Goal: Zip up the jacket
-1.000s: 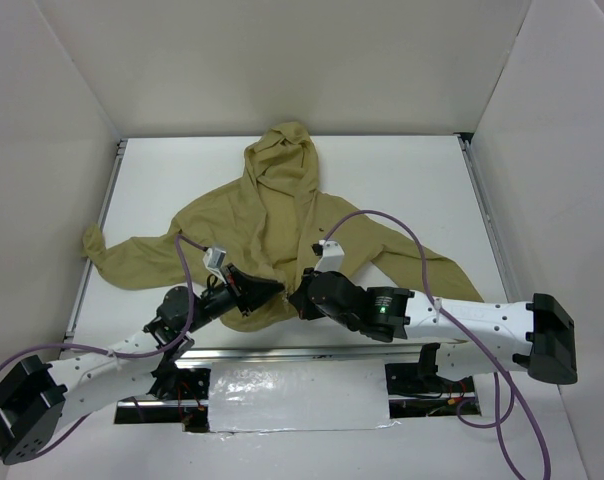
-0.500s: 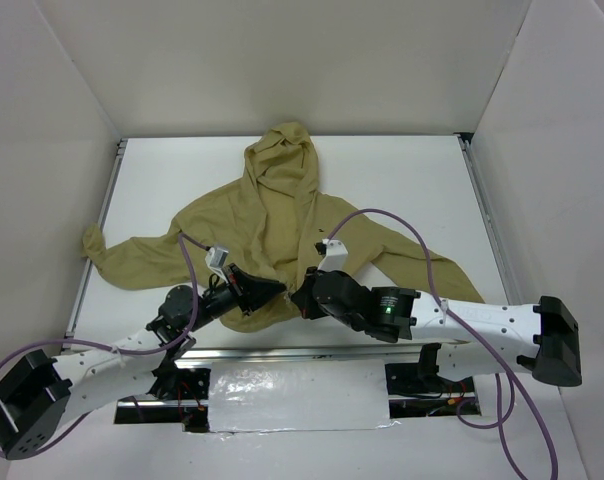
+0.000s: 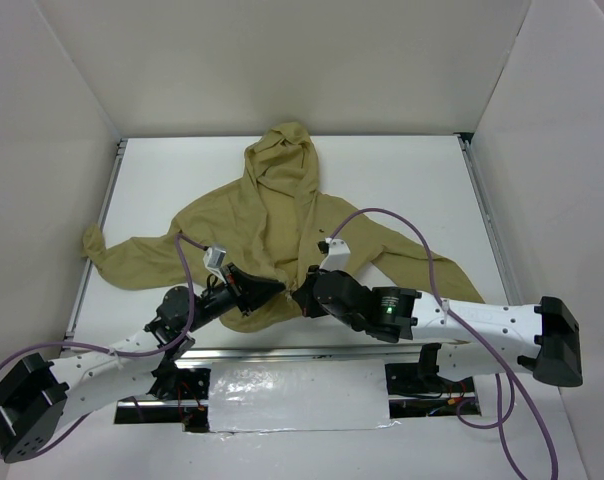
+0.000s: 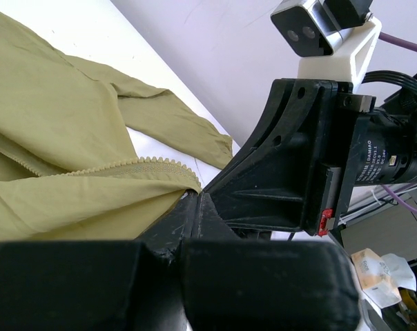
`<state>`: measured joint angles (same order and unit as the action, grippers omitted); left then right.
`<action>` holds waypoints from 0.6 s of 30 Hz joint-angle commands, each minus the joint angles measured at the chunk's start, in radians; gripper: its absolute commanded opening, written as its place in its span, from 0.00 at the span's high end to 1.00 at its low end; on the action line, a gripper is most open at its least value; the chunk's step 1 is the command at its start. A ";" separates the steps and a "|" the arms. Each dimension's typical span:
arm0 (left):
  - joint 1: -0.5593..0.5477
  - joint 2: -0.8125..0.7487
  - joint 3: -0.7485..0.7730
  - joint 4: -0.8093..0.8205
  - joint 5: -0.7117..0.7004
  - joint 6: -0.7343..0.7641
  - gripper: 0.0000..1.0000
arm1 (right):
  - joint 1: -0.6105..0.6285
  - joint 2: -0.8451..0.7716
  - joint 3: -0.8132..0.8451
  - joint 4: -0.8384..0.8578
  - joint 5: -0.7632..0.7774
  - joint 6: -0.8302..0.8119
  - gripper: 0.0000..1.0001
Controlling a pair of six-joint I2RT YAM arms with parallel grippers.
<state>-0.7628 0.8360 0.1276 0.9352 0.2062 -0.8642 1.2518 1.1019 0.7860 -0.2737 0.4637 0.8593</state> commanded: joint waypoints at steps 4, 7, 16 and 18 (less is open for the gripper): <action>-0.004 0.003 0.017 0.070 0.002 0.016 1.00 | -0.005 -0.033 0.032 0.013 0.018 0.003 1.00; -0.004 0.006 0.024 0.068 -0.001 0.016 1.00 | -0.003 -0.024 0.029 0.016 0.012 -0.002 1.00; -0.004 0.021 0.053 0.082 -0.008 0.011 1.00 | -0.002 -0.020 0.027 0.024 0.000 -0.009 1.00; -0.004 0.026 0.052 0.086 -0.010 0.010 1.00 | -0.003 -0.022 0.024 0.024 0.000 -0.013 1.00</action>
<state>-0.7628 0.8555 0.1413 0.9421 0.2039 -0.8654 1.2518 1.0969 0.7860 -0.2733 0.4553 0.8543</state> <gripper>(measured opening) 0.039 0.008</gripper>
